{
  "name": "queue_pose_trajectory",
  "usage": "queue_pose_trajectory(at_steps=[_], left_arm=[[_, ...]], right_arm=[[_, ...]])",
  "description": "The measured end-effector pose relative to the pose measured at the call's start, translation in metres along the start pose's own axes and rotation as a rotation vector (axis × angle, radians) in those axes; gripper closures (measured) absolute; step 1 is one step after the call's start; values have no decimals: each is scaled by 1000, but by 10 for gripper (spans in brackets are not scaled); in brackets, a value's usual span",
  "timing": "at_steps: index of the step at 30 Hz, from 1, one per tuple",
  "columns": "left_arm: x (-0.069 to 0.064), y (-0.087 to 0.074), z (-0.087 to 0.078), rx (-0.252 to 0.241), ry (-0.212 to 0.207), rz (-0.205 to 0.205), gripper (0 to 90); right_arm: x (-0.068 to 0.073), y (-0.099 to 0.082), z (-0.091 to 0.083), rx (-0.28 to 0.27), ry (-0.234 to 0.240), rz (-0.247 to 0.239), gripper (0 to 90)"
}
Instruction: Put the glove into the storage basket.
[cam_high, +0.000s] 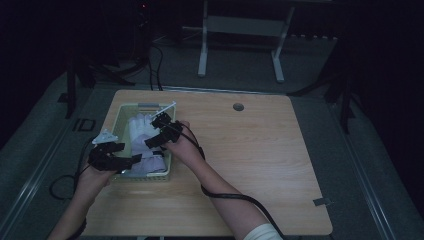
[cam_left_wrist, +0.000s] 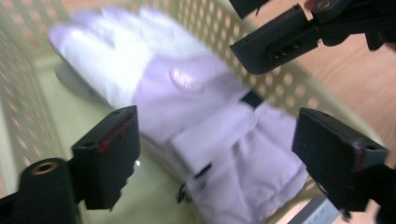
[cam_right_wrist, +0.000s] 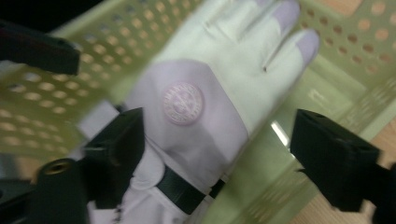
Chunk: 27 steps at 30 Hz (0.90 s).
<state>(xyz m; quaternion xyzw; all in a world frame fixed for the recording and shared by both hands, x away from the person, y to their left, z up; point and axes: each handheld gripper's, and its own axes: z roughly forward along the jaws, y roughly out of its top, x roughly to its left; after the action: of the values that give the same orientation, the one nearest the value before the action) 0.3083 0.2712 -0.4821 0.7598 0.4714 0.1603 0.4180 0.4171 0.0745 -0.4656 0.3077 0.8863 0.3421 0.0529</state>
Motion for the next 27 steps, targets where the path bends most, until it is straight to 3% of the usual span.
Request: queue_pose_trajectory(at_steps=[3,6,10,18,25,27], left_arm=[[-7,0,-1,-41,-8,15,141],[-15,0,1,-48,-18,29,140],[-26,0,5,-53,-38,40,141],[-51,6,11,-71,-72,57,141],[-72,10,22,-54,-92,123,141],[-78,11,24,-59,-103,126,141]], right_arm=[[-1,1,-11,-32,3,-18,164],[-5,-1,-19,-57,2,-29,154],[-8,-6,-29,-50,10,-31,155],[-15,-26,-51,-46,-9,-91,153],[-27,-44,-69,-54,-23,-85,153],[-31,-49,-73,-60,-30,-90,153]])
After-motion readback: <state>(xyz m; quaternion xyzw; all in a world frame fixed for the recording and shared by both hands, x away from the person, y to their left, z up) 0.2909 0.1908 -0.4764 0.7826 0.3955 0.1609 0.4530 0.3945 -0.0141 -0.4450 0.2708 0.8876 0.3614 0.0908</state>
